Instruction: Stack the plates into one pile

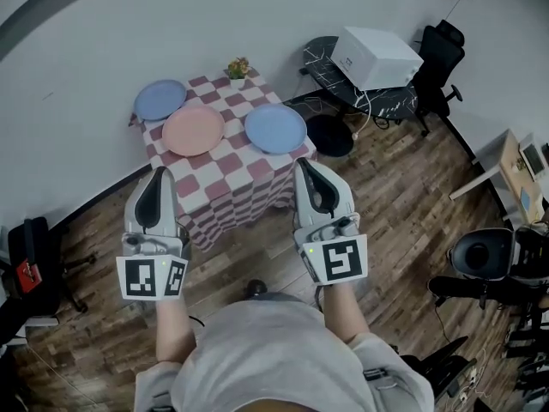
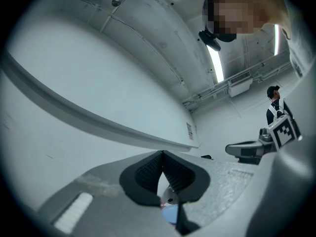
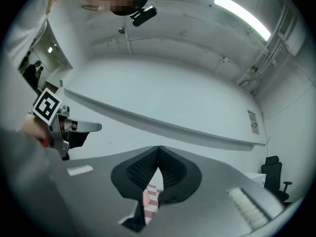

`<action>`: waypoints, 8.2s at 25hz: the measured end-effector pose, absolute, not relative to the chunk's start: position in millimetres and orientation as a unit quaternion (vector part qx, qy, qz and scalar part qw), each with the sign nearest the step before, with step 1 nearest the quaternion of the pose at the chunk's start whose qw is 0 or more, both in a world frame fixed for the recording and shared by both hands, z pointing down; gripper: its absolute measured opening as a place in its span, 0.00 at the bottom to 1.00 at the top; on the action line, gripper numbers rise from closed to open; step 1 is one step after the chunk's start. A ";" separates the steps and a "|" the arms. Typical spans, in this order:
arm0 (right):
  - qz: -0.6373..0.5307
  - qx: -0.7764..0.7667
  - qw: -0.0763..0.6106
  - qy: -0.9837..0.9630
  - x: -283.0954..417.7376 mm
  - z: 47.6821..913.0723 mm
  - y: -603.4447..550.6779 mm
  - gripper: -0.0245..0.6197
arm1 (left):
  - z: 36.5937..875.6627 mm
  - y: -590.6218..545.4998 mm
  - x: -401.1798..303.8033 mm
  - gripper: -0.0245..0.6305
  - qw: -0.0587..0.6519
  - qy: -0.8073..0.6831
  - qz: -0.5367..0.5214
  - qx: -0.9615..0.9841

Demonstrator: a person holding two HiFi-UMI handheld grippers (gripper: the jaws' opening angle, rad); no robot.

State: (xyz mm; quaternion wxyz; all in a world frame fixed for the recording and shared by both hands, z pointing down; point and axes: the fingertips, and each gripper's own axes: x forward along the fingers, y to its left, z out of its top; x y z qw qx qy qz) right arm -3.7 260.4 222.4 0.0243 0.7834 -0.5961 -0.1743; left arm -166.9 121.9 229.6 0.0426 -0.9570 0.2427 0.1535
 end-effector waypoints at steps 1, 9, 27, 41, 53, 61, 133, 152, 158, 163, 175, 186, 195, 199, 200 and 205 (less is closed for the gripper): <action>-0.172 0.782 0.026 -0.599 2.2 223.2 258.7 0.04 | 228.2 121.5 -159.8 0.04 0.046 0.244 0.154 -0.956; -0.157 0.790 -0.025 -0.592 44.9 231.3 255.4 0.04 | 239.7 114.7 -124.3 0.04 0.041 0.242 0.152 -0.957; -0.135 0.825 -0.019 -0.549 156.9 235.6 162.1 0.04 | 237.3 8.5 -12.8 0.04 0.030 0.196 0.153 -0.968; -0.130 0.840 -0.039 -0.526 213.2 236.3 73.7 0.04 | 243.1 -77.8 65.0 0.04 0.015 0.106 0.138 -0.985; 0.017 0.854 0.008 -0.520 256.8 312.9 42.9 0.04 | 336.8 -109.6 124.3 0.04 -0.064 0.103 -0.002 -0.993; 0.121 0.830 0.022 -0.544 298.3 367.3 25.0 0.04 | 410.1 -110.4 156.2 0.04 -0.144 0.129 -0.085 -0.977; 0.366 0.557 0.120 -0.736 288.2 548.1 -93.8 0.07 | 549.8 -101.8 45.9 0.10 -0.314 0.518 -0.195 -0.771; 0.369 0.567 0.161 -0.718 191.4 564.6 -175.2 0.08 | 570.2 -183.8 -49.2 0.11 -0.320 0.498 -0.220 -0.775; 0.393 0.591 0.175 -0.682 180.6 591.0 -191.1 0.07 | 596.1 -212.3 -57.9 0.12 -0.327 0.459 -0.255 -0.786; 0.404 0.606 0.188 -0.658 176.3 606.7 -190.0 0.07 | 612.6 -219.4 -61.0 0.13 -0.334 0.432 -0.274 -0.792; 0.404 0.618 0.224 -0.636 175.7 629.6 -188.5 0.08 | 632.0 -220.7 -58.7 0.15 -0.327 0.406 -0.295 -0.801; 0.369 0.628 0.246 -0.639 172.2 634.4 -189.9 0.11 | 629.5 -220.2 -57.0 0.26 -0.328 0.402 -0.268 -0.812; 0.298 0.646 0.186 -0.678 165.1 581.6 -201.5 0.04 | 581.4 -237.7 -70.3 0.12 -0.270 0.442 -0.204 -0.831; 0.249 0.643 0.137 -0.711 155.7 536.1 -209.9 0.04 | 541.4 -246.6 -77.4 0.04 -0.227 0.458 -0.153 -0.846; 0.235 0.643 0.124 -0.718 153.9 523.2 -211.9 0.04 | 529.9 -248.4 -78.6 0.04 -0.217 0.459 -0.140 -0.850; 0.156 0.639 0.060 -0.751 144.5 456.4 -219.1 0.04 | 467.5 -254.7 -84.7 0.04 -0.140 0.461 -0.077 -0.873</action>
